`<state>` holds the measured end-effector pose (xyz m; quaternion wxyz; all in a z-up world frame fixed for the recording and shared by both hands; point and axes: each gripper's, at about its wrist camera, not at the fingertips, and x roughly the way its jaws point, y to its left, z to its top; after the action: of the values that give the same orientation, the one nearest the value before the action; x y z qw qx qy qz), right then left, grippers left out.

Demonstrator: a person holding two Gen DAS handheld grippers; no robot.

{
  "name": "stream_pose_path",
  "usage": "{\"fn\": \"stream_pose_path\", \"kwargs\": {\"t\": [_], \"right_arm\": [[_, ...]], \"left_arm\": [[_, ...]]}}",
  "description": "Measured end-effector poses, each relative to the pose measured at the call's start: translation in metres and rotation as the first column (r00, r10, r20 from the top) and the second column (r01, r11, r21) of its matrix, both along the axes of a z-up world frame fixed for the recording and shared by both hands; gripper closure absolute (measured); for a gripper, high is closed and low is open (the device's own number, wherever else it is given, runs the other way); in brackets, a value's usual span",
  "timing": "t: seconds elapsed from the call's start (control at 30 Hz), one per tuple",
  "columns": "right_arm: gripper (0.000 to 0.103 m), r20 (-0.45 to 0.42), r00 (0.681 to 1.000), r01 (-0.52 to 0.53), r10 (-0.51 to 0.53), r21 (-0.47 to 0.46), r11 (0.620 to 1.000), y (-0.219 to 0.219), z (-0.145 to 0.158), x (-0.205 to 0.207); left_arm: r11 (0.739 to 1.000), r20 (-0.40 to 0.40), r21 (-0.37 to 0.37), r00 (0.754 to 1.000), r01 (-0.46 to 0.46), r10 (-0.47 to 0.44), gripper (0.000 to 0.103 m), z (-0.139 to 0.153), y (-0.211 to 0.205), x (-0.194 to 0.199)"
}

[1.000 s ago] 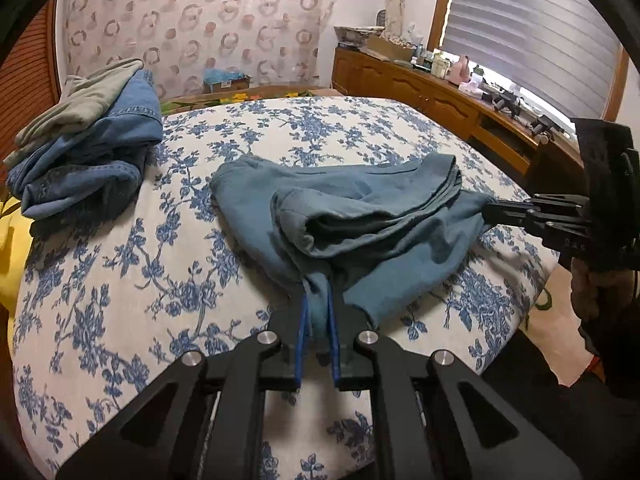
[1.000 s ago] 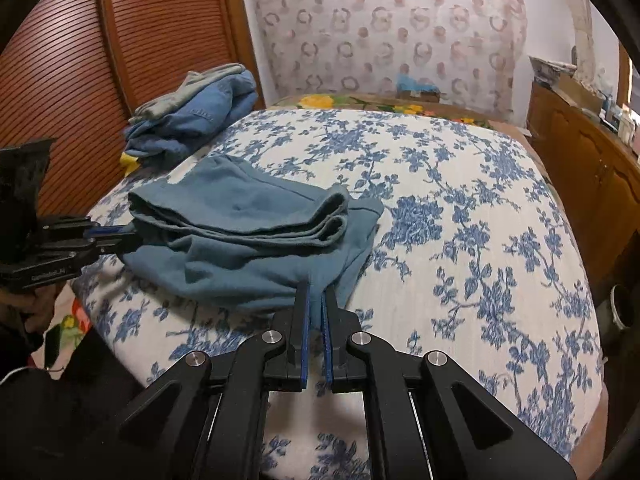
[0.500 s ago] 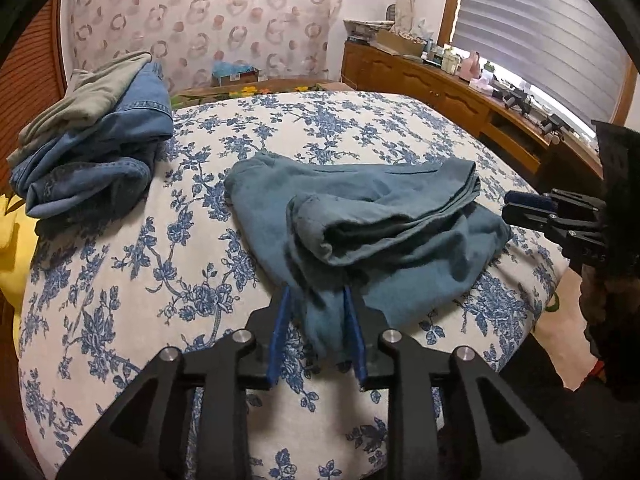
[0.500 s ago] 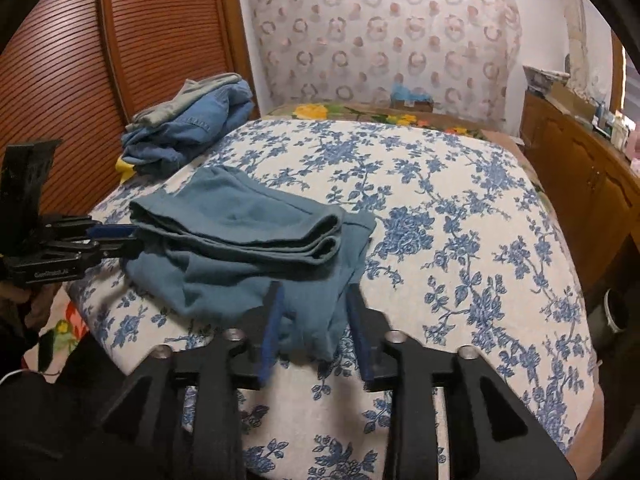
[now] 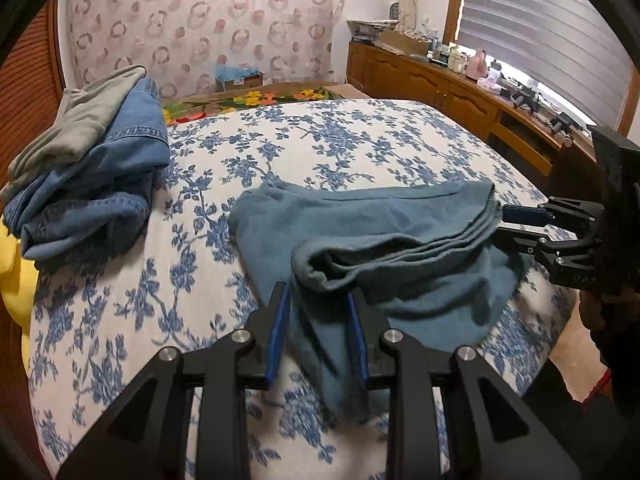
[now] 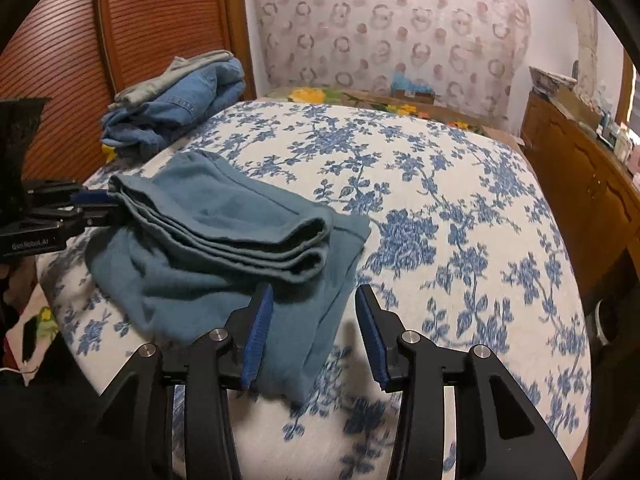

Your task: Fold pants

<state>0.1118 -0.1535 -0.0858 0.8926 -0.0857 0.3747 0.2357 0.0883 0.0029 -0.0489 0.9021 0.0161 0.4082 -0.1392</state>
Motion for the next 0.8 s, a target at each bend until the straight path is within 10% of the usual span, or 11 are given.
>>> {"fn": "stream_pose_path", "kwargs": {"t": [0.4, 0.57, 0.8], "right_arm": [[0.061, -0.028, 0.995, -0.098, 0.098, -0.003, 0.995, 0.021, -0.001, 0.039], [0.092, -0.043, 0.994, -0.103, 0.105, 0.047, 0.994, 0.02, 0.001, 0.05], [0.096, 0.042, 0.997, -0.073, 0.069, 0.111, 0.991, 0.012, 0.018, 0.048]], "left_arm": [[1.0, -0.021, -0.008, 1.0, -0.015, 0.015, 0.076, -0.005, 0.004, 0.028], [0.999, -0.027, -0.037, 1.0, 0.002, -0.003, 0.076, -0.008, 0.006, 0.035], [0.997, 0.041, -0.078, 0.999, 0.007, -0.004, 0.094, 0.005, 0.009, 0.034]]}}
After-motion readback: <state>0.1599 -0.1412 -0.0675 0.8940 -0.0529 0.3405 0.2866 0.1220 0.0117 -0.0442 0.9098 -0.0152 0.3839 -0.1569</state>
